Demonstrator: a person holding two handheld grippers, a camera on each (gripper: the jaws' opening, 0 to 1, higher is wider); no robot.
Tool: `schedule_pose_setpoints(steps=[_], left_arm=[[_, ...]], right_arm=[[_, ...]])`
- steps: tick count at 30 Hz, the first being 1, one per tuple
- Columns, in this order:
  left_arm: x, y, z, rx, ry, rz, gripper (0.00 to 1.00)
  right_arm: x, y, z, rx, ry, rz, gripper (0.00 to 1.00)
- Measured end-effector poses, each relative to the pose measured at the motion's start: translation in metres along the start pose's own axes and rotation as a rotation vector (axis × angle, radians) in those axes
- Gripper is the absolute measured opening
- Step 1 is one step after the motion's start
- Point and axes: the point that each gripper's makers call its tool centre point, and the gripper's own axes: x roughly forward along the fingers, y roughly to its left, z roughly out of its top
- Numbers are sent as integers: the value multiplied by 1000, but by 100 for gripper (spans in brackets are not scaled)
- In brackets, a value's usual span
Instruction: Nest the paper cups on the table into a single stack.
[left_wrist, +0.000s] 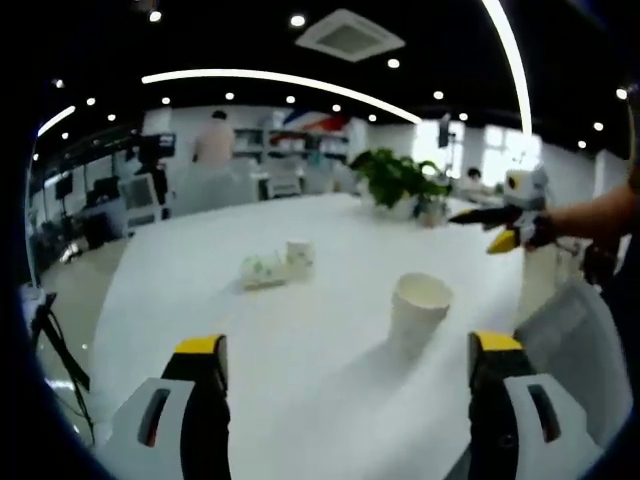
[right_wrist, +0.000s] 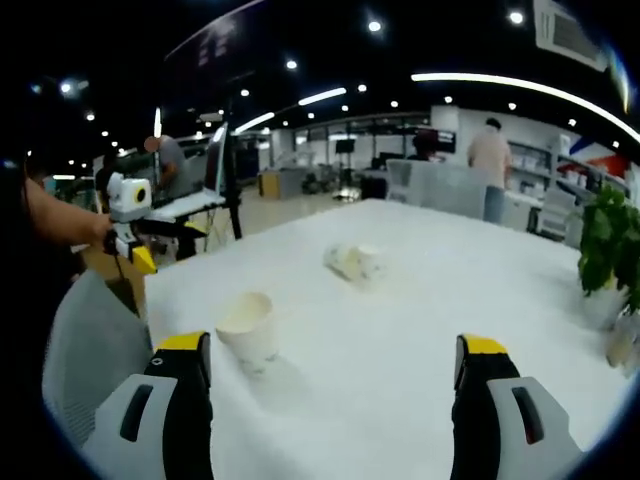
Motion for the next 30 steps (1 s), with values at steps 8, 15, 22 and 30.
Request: schedule_pose_setpoints(steps=[8, 15, 22, 30], left_arm=[[9, 9, -5, 100, 110, -32, 99], [25, 25, 6, 169, 195, -81, 99], [46, 38, 18, 240, 230, -126, 99], [77, 47, 31, 296, 255, -177, 99]], right_arm=[[0, 3, -4, 11, -4, 6, 100], [0, 15, -19, 35, 9, 10, 100], [-2, 20, -24, 56, 5, 1, 100], [-6, 21, -26, 64, 8, -3, 100]])
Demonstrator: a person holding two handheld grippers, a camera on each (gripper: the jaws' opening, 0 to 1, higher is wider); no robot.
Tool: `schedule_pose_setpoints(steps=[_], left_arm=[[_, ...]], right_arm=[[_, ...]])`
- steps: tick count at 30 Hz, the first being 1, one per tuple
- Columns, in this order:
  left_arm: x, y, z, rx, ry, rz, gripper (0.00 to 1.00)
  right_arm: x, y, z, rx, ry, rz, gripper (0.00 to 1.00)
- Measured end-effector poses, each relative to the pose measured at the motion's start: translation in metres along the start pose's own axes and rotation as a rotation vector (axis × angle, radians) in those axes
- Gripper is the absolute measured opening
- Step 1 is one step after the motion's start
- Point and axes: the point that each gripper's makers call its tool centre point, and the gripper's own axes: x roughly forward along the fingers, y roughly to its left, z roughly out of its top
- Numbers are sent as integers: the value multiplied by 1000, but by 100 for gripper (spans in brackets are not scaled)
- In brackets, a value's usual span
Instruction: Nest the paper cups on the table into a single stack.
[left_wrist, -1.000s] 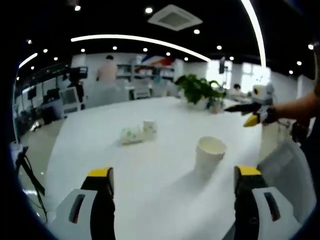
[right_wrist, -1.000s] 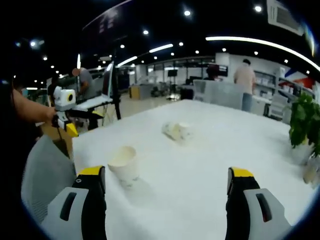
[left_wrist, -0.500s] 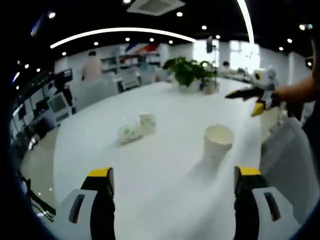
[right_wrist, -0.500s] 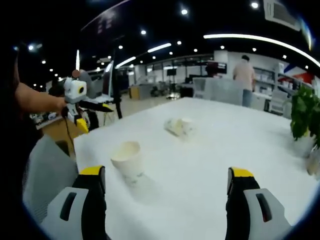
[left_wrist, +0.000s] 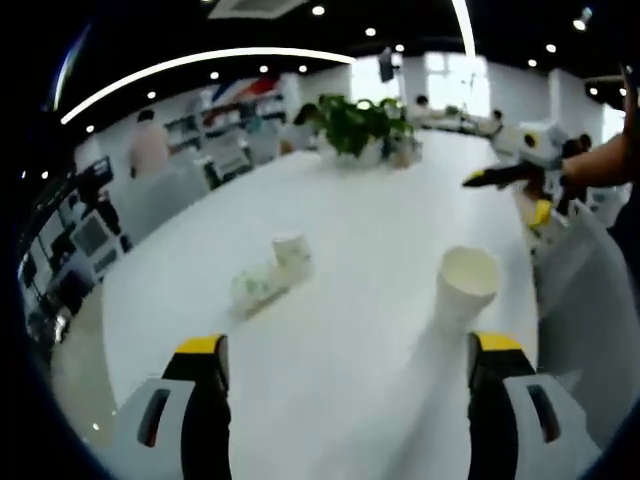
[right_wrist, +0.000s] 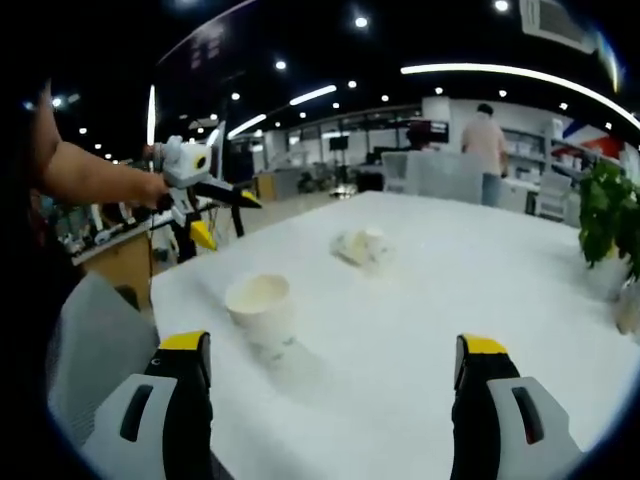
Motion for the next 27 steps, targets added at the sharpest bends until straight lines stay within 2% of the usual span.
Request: schedule_pose_setpoints(steps=[7, 11, 17, 23, 27], left_arm=[[21, 18, 18, 29, 17, -29, 97], [33, 23, 30, 55, 6, -48, 97], [54, 40, 43, 144, 34, -83, 91], [72, 59, 54, 130, 42, -99, 95], [86, 70, 62, 162, 48, -119, 95]], right_arm=[[-4, -3, -2, 10, 1, -12, 100], [-5, -3, -3, 17, 2, -16, 100], [-6, -5, -8, 17, 15, -14, 100], [-8, -15, -11, 34, 18, -37, 100], [-7, -19, -13, 48, 23, -47, 100]])
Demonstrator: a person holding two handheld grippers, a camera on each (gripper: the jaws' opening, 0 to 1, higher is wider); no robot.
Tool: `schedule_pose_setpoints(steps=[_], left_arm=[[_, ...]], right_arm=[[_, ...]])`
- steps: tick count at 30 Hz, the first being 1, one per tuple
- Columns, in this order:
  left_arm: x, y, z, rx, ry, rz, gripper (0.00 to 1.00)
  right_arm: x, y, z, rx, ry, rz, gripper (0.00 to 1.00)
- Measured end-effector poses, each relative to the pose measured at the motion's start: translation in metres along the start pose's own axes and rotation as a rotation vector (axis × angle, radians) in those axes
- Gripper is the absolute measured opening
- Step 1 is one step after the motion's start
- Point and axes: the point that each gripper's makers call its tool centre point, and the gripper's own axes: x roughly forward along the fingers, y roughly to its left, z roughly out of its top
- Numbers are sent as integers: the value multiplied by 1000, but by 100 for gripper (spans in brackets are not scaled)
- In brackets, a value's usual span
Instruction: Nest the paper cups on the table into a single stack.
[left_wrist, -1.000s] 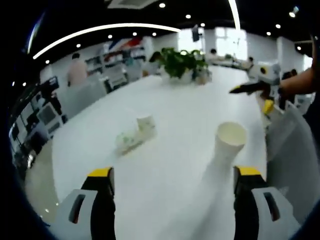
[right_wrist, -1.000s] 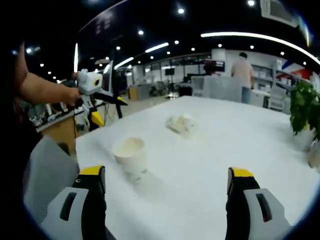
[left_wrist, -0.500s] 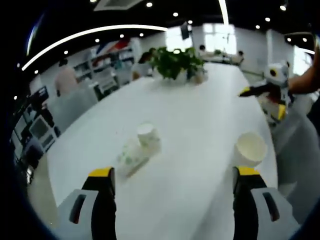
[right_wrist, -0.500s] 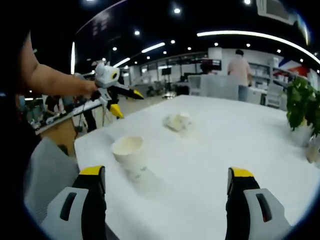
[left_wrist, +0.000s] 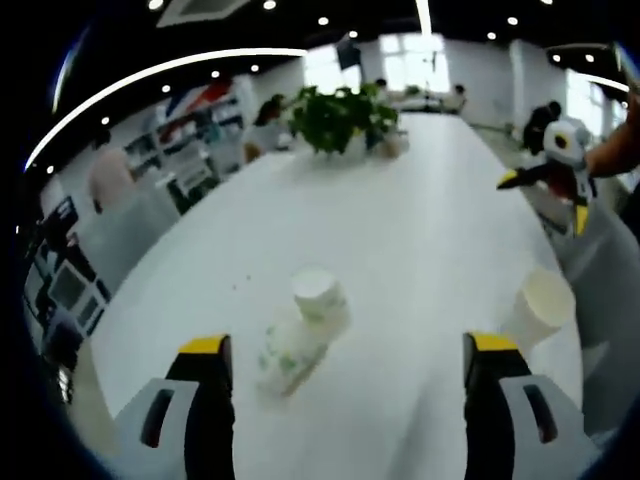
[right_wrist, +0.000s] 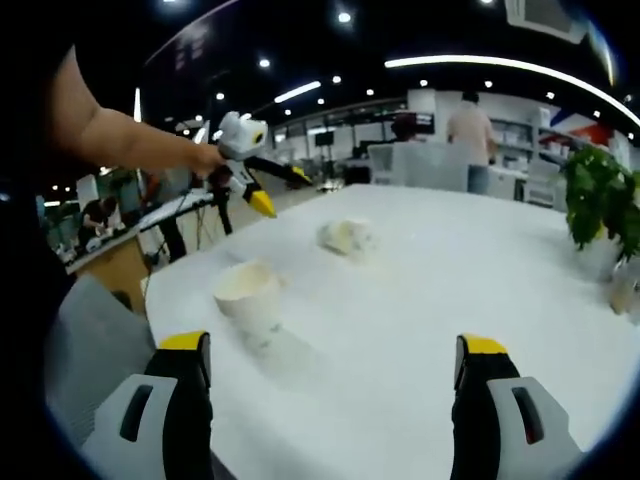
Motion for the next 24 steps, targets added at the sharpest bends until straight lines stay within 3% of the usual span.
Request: schedule_pose_setpoints(steps=[9, 16, 19, 24], left_arm=[[21, 26, 12, 81, 28, -32, 95], [35, 30, 15, 147, 81, -73, 96], [43, 36, 8, 210, 120, -77, 95], [59, 44, -10, 212, 161, -82, 94]], right_arm=[[3, -12, 1, 15, 3, -9, 100], [10, -12, -3, 17, 8, -3, 100], [11, -12, -1, -5, -7, 0, 100], [11, -12, 5, -22, -25, 5, 100]])
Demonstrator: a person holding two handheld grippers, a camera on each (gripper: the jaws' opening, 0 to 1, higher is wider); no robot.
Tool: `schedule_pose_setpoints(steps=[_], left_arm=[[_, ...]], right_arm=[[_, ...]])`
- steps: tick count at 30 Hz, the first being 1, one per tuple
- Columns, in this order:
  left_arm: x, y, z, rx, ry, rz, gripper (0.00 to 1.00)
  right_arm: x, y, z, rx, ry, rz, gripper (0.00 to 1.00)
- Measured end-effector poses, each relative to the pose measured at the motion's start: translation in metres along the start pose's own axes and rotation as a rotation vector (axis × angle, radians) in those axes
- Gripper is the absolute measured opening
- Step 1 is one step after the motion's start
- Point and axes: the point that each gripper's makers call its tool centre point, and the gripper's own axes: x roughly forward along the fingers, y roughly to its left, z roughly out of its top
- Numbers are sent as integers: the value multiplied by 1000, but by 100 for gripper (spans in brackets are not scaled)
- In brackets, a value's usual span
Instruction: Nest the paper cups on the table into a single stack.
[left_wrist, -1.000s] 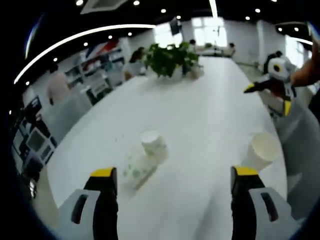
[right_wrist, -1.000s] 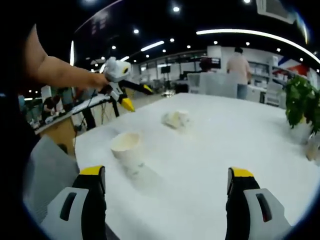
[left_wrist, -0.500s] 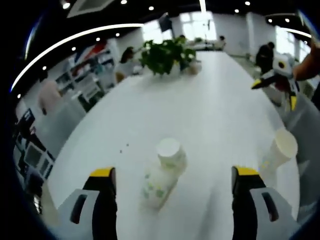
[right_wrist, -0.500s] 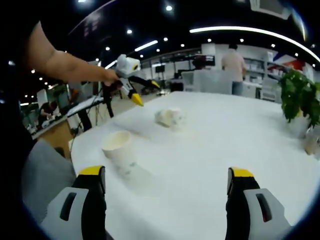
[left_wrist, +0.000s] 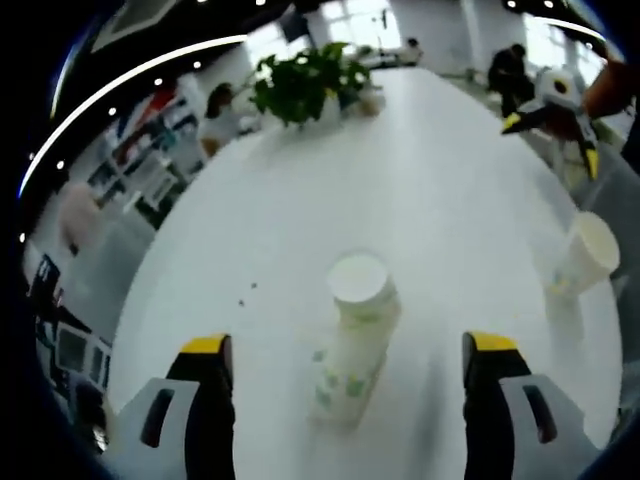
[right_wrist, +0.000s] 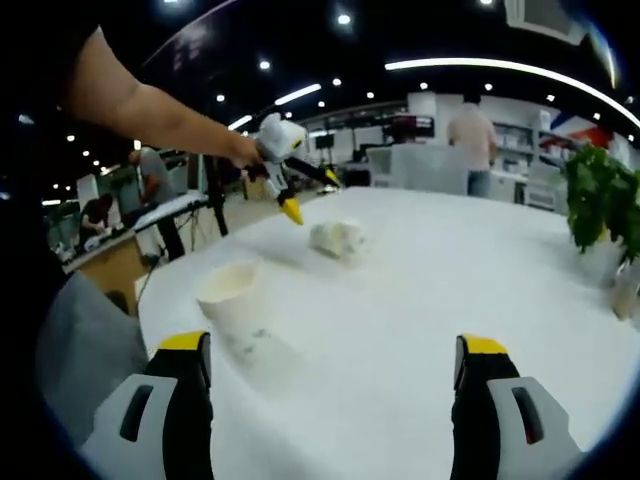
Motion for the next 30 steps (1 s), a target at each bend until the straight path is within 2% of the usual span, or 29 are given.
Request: schedule_pose_setpoints(steps=[5, 7, 8, 12, 15, 18, 21, 24, 30], left_arm=[[16, -2, -10, 12, 22, -14, 89], [25, -1, -20, 42, 38, -28, 83], [29, -2, -21, 72, 49, -33, 81], [43, -3, -29, 109, 92, -32, 73], [53, -2, -33, 99, 106, -32, 72], [57, -3, -34, 95, 112, -43, 70], [61, -5, -39, 100, 130, -59, 68], [61, -3, -45, 115, 161, -40, 64], [65, -8, -42, 111, 156, -58, 62]], right_arm=[[-1, -1, 9, -10, -24, -5, 100], [1, -3, 7, -14, -23, -5, 100], [1, -3, 7, -14, -23, -5, 100], [5, -4, 7, -20, -21, 4, 100], [9, -2, 7, -33, -22, 14, 100], [9, 1, 17, -48, -66, 27, 100], [8, 3, 20, -60, -75, 35, 100], [6, 3, 19, -69, -77, 38, 100], [3, 4, 15, -67, -70, 31, 100]])
